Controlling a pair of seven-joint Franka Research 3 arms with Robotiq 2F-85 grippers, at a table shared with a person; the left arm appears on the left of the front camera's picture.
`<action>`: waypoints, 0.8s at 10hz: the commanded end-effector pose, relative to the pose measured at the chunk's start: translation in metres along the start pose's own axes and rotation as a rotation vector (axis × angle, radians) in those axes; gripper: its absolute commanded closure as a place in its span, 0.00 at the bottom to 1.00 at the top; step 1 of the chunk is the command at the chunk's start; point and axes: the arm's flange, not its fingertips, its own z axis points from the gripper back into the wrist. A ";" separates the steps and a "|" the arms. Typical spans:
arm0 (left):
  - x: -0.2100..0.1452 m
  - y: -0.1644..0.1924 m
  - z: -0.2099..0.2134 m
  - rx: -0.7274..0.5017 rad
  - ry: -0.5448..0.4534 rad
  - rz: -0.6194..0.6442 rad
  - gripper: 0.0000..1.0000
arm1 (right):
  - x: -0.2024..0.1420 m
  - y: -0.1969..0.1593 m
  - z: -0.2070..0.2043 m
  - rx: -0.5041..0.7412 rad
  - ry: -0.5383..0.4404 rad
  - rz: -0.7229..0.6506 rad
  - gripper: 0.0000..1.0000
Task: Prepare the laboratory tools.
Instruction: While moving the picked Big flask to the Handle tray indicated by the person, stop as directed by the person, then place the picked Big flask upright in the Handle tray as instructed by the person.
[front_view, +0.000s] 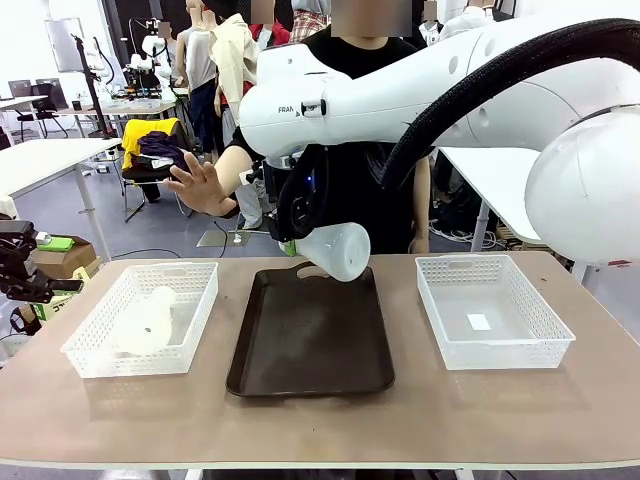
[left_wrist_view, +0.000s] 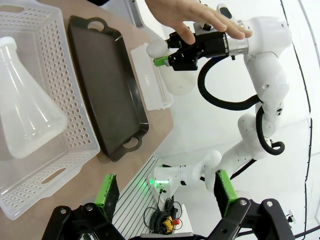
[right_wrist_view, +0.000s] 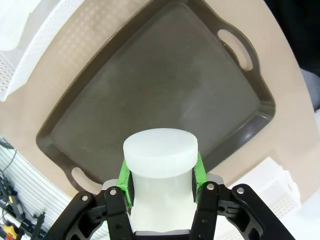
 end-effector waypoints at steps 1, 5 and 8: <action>0.000 -0.002 0.001 -0.003 -0.005 -0.006 0.00 | 0.000 0.001 0.001 -0.003 0.004 0.001 1.00; 0.000 -0.002 0.001 -0.003 -0.005 -0.006 0.00 | 0.000 0.001 0.001 -0.003 0.004 0.001 1.00; 0.000 -0.002 0.001 -0.003 -0.005 -0.006 0.00 | 0.000 0.001 0.001 -0.003 0.004 0.001 1.00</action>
